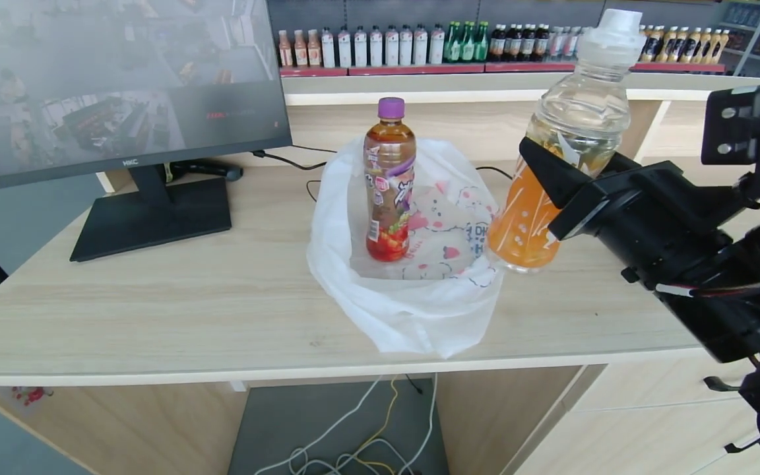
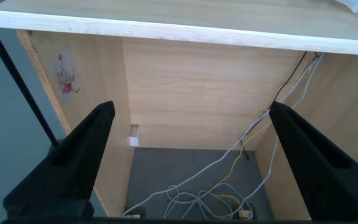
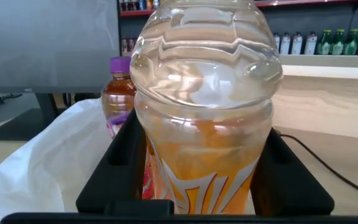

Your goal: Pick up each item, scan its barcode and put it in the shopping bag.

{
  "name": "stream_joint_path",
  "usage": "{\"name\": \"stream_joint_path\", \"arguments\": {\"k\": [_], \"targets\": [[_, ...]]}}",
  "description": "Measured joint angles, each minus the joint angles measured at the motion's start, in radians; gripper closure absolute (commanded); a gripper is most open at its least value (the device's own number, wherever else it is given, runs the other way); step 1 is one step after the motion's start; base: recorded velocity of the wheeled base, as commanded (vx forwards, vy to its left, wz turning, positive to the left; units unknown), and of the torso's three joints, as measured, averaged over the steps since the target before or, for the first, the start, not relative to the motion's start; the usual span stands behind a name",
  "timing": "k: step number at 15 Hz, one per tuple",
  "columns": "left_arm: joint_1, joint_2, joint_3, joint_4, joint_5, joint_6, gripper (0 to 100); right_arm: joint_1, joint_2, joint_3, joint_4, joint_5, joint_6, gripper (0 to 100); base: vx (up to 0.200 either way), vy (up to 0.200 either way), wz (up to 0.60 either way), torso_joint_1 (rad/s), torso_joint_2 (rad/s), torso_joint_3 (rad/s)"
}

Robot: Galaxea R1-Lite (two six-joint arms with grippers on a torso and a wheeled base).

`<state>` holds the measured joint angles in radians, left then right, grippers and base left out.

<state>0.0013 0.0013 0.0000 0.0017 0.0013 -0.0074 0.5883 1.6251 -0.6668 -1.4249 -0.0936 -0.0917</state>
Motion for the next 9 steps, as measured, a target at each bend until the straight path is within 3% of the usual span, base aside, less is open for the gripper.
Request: {"name": "stream_joint_path", "arguments": {"k": [9], "targets": [[0.0,0.0,0.0,0.0,0.0,0.0,0,-0.006,0.176,-0.168,0.007,0.031,0.001,100,0.0,0.0,0.0,0.0,0.0,0.0]]}}
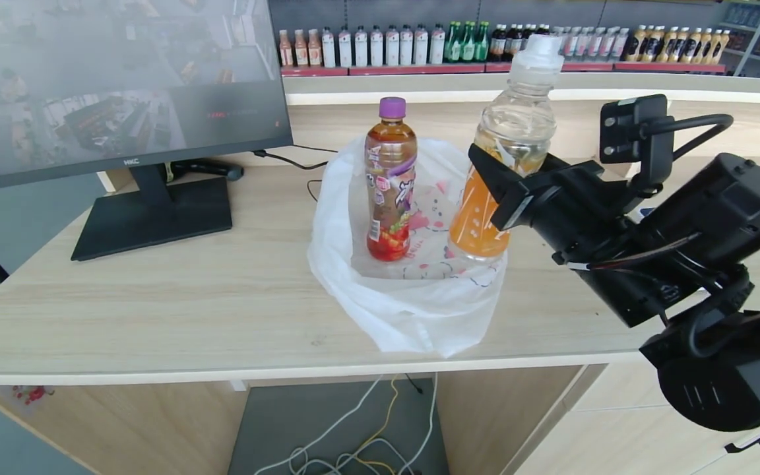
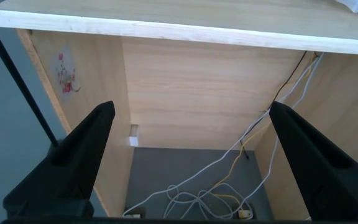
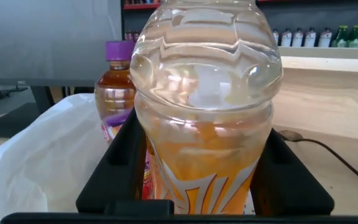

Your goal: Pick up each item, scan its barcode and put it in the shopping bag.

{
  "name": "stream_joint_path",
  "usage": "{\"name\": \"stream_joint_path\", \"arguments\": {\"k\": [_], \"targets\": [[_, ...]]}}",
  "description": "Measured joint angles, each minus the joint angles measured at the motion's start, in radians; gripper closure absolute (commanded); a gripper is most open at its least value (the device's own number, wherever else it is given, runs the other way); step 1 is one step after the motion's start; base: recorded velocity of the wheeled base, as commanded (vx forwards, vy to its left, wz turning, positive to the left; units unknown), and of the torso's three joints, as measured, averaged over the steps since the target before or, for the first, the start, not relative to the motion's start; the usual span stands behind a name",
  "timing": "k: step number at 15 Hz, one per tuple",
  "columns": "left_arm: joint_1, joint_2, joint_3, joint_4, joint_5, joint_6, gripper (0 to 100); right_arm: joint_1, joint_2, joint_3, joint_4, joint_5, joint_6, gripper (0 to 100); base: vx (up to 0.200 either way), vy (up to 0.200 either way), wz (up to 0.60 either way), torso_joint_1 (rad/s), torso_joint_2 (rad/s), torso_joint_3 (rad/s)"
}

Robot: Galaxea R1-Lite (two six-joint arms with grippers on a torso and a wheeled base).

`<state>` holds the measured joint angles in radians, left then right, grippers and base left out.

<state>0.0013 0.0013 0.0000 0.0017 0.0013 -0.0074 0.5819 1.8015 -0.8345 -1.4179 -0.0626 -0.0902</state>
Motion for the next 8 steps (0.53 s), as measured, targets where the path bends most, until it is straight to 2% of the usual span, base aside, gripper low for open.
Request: {"name": "stream_joint_path", "arguments": {"k": [8], "targets": [[0.0,0.0,0.0,0.0,0.0,0.0,0,-0.009,0.08,-0.05,-0.003,0.001,0.0,100,0.0,0.0,0.0,0.0,0.0,0.0]]}}
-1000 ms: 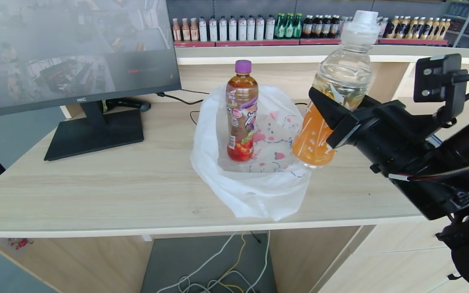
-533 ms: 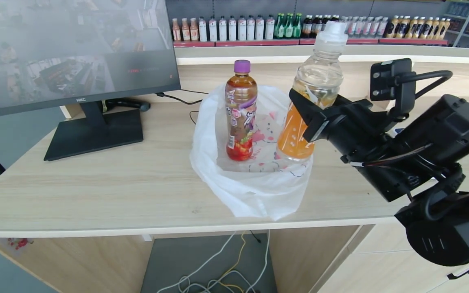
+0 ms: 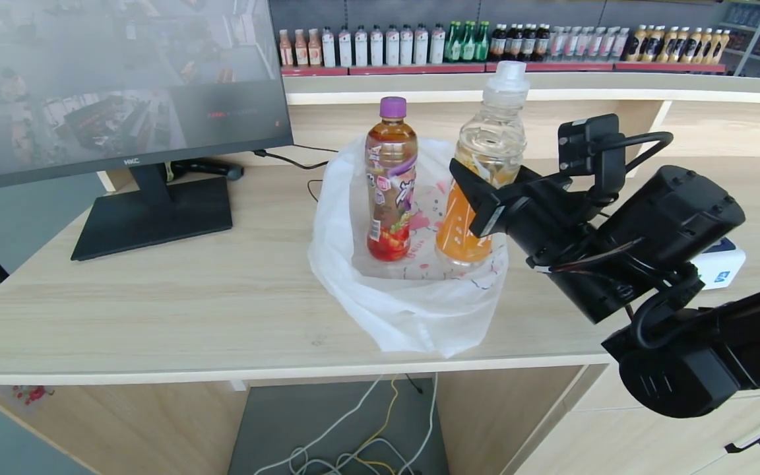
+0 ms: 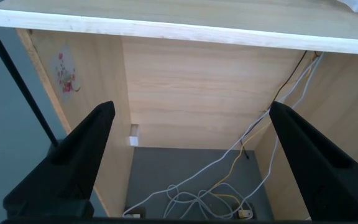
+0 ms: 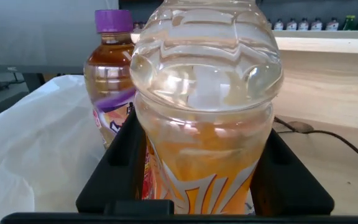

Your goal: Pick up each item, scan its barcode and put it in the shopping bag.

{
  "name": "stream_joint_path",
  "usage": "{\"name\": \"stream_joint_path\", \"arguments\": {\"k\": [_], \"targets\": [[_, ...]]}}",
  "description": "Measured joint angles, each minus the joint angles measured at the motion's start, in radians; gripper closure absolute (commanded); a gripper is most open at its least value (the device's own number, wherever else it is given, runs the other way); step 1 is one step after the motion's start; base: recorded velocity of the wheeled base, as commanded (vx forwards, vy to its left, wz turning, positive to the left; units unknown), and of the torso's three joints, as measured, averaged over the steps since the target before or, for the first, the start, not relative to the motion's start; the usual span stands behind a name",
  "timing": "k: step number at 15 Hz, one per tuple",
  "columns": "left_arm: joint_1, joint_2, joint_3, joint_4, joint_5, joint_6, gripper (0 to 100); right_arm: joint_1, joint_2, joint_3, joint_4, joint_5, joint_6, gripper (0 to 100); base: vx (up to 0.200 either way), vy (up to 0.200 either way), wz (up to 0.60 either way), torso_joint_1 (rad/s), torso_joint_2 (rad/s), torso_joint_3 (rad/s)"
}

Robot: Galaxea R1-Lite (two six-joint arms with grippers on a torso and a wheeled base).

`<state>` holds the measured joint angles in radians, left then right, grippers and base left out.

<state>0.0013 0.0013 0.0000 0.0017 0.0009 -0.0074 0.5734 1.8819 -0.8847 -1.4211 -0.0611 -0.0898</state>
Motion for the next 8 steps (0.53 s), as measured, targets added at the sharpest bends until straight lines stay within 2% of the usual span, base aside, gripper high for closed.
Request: {"name": "stream_joint_path", "arguments": {"k": [8], "targets": [[-0.001,0.0,0.0,0.0,0.0,0.0,0,-0.032,0.038,-0.026,0.0,0.001,0.0,100,0.0,0.0,0.0,0.0,0.0,0.0]]}}
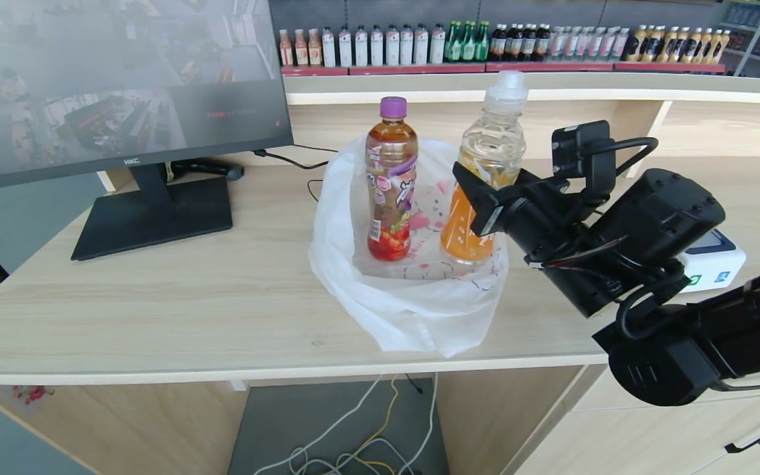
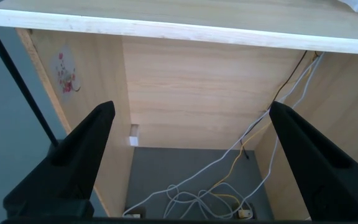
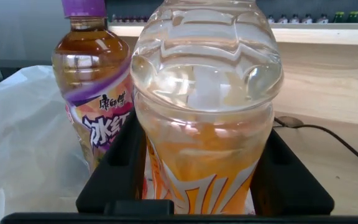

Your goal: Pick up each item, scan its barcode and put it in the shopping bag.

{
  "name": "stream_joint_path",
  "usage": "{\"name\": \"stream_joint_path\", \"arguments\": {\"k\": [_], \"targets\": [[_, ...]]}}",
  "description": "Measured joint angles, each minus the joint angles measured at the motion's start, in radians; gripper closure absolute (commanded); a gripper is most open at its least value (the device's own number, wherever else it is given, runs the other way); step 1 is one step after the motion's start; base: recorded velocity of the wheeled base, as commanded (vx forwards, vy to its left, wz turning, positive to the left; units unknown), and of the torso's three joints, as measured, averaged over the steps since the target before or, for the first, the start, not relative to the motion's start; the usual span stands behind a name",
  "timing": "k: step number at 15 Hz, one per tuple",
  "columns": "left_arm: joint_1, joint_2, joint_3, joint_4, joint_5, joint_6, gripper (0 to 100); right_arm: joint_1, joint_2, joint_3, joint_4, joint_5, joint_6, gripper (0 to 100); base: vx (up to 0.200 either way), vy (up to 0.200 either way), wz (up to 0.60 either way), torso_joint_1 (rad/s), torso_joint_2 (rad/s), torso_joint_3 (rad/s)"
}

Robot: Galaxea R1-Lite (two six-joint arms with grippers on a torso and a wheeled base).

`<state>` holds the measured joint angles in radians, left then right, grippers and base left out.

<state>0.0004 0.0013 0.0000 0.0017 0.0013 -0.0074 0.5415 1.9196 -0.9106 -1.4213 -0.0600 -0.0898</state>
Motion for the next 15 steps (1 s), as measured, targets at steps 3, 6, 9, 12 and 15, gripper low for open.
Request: {"name": "stream_joint_path", "arguments": {"k": [3,6,9,12,15], "targets": [[0.001,0.0,0.0,0.0,0.0,0.0,0,-0.007,0.028,-0.027,0.001,-0.001,0.0,100,0.0,0.0,0.0,0.0,0.0,0.0],[0.001,0.0,0.0,0.0,0.0,0.0,0,-0.011,0.061,-0.055,0.001,-0.001,-0.001,100,0.0,0.0,0.0,0.0,0.0,0.0],[0.001,0.0,0.0,0.0,0.0,0.0,0,-0.022,0.088,-0.077,-0.002,0.0,-0.002,100,0.0,0.0,0.0,0.0,0.0,0.0],[0.001,0.0,0.0,0.0,0.0,0.0,0,-0.033,0.104,-0.09,0.0,0.0,-0.002,100,0.0,0.0,0.0,0.0,0.0,0.0],[0.001,0.0,0.0,0.0,0.0,0.0,0,-0.034,0.111,-0.094,0.001,-0.001,-0.002,100,0.0,0.0,0.0,0.0,0.0,0.0]]}}
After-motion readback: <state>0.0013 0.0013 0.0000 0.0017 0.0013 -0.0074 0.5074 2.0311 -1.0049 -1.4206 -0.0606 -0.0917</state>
